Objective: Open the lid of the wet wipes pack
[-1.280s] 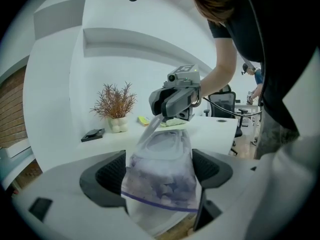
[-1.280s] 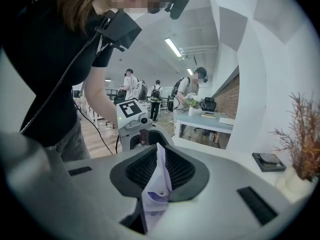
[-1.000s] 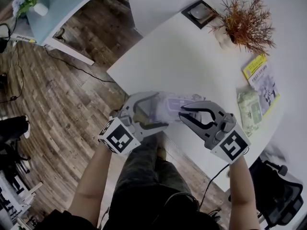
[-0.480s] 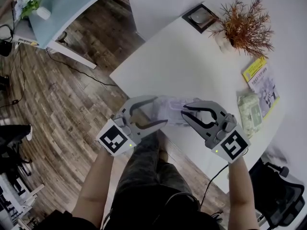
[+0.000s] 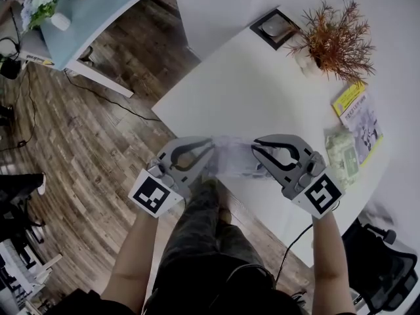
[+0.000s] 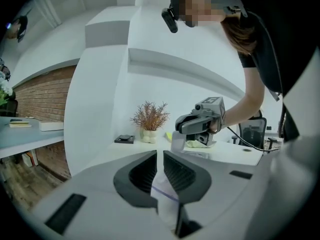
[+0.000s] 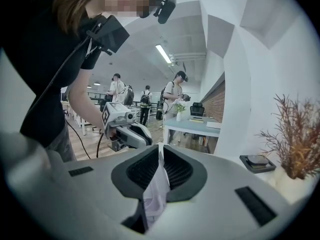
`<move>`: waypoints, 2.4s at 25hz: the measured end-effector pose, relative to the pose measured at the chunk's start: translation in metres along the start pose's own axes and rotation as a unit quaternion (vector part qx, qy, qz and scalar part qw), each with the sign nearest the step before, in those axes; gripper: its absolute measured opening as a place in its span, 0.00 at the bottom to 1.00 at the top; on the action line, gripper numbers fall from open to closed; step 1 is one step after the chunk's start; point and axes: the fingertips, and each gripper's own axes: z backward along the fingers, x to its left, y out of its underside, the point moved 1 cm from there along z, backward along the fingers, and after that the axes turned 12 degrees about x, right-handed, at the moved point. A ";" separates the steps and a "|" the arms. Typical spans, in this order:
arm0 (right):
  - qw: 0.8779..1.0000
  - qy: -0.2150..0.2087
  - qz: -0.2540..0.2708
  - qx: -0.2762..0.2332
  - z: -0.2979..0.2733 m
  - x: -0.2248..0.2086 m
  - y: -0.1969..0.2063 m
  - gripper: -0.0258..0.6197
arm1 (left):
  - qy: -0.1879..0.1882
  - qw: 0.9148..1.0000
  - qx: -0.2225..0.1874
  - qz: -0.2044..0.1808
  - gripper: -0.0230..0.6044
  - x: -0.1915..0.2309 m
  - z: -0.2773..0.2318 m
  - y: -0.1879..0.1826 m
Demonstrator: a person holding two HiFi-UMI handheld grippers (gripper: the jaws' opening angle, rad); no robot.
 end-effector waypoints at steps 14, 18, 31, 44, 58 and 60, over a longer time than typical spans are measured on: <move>0.999 -0.024 -0.020 -0.008 0.009 -0.004 0.010 0.11 | -0.016 1.000 0.021 -0.002 0.12 -0.021 -0.001 0.013; 0.999 -0.034 -0.024 0.000 0.005 -0.008 0.010 0.11 | -0.021 1.000 0.019 0.013 0.12 -0.019 0.003 0.012; 0.995 -0.070 -0.066 0.019 -0.008 -0.021 0.025 0.12 | -0.027 0.999 0.012 0.044 0.12 -0.011 0.005 0.017; 0.987 -0.102 -0.117 0.037 -0.027 -0.036 0.044 0.14 | -0.018 0.996 -0.001 0.084 0.12 0.012 -0.005 0.018; 0.977 -0.134 -0.149 0.068 -0.038 -0.038 0.060 0.16 | -0.007 0.995 -0.001 0.097 0.12 0.024 -0.006 0.019; 0.976 -0.138 -0.151 0.074 -0.040 -0.038 0.063 0.16 | -0.008 0.995 -0.005 0.099 0.12 0.027 -0.003 0.015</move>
